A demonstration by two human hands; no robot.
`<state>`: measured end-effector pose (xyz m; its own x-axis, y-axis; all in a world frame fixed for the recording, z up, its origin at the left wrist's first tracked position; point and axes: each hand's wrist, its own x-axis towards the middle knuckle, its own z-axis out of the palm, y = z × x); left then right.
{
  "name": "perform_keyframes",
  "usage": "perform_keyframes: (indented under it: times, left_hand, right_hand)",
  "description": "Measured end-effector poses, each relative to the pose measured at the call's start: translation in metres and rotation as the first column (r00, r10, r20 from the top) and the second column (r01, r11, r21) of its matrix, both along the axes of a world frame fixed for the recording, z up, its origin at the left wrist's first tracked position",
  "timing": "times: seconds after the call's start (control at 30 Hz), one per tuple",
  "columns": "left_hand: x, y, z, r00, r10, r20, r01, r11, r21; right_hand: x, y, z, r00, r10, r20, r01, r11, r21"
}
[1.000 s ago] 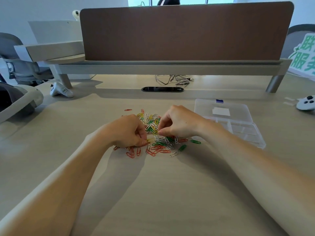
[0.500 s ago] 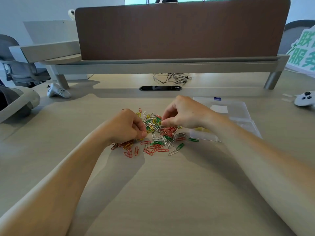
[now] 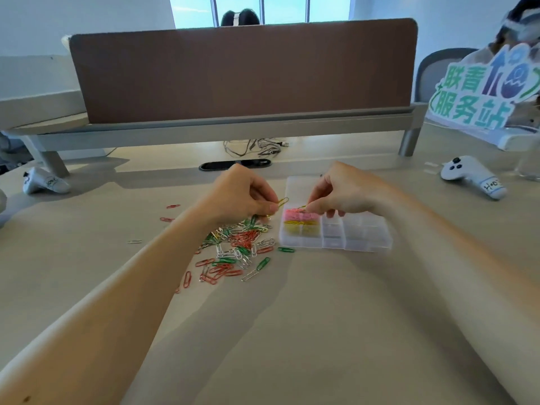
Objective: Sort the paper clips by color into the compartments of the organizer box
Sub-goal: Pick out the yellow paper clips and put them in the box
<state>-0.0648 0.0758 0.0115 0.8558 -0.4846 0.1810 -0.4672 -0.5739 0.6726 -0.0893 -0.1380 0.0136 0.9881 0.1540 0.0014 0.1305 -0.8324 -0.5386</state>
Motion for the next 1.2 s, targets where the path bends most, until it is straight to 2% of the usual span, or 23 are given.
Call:
perform_keyframes:
  times: [0.17, 0.4, 0.57, 0.73, 1.03, 1.13, 1.2]
  left_hand:
    - [0.017, -0.033, -0.01, 0.997, -0.036, 0.07, 0.028, 0.993, 0.117]
    - [0.026, -0.043, -0.017, 0.993, -0.058, 0.102, 0.039, 0.982, 0.186]
    - [0.026, -0.039, -0.018, 0.995, -0.053, 0.08, 0.042, 0.991, 0.128]
    - [0.028, -0.037, -0.018, 0.999, -0.048, -0.003, 0.049, 0.997, 0.053]
    - [0.03, -0.015, -0.006, 0.995, 0.017, -0.099, -0.021, 0.999, -0.043]
    - [0.025, 0.003, -0.008, 0.991, 0.018, -0.13, -0.01, 0.998, 0.056]
    - [0.022, 0.014, -0.013, 0.998, 0.028, -0.062, -0.019, 0.989, 0.147]
  right_hand:
    - [0.008, -0.014, -0.006, 0.999, -0.024, -0.034, 0.024, 1.0, -0.001]
    - [0.014, -0.014, -0.012, 0.995, 0.009, -0.096, -0.01, 1.0, -0.006]
    - [0.015, -0.014, -0.013, 0.993, 0.015, -0.113, -0.017, 1.0, -0.012]
    - [0.015, -0.011, -0.013, 0.995, 0.015, -0.1, -0.017, 1.0, -0.021]
    - [0.013, -0.008, -0.011, 0.998, 0.017, -0.06, -0.018, 0.999, -0.027]
    - [0.013, -0.002, -0.01, 0.998, 0.044, -0.036, -0.045, 0.999, -0.014]
    - [0.011, 0.004, -0.008, 0.997, 0.074, -0.013, -0.074, 0.997, -0.031]
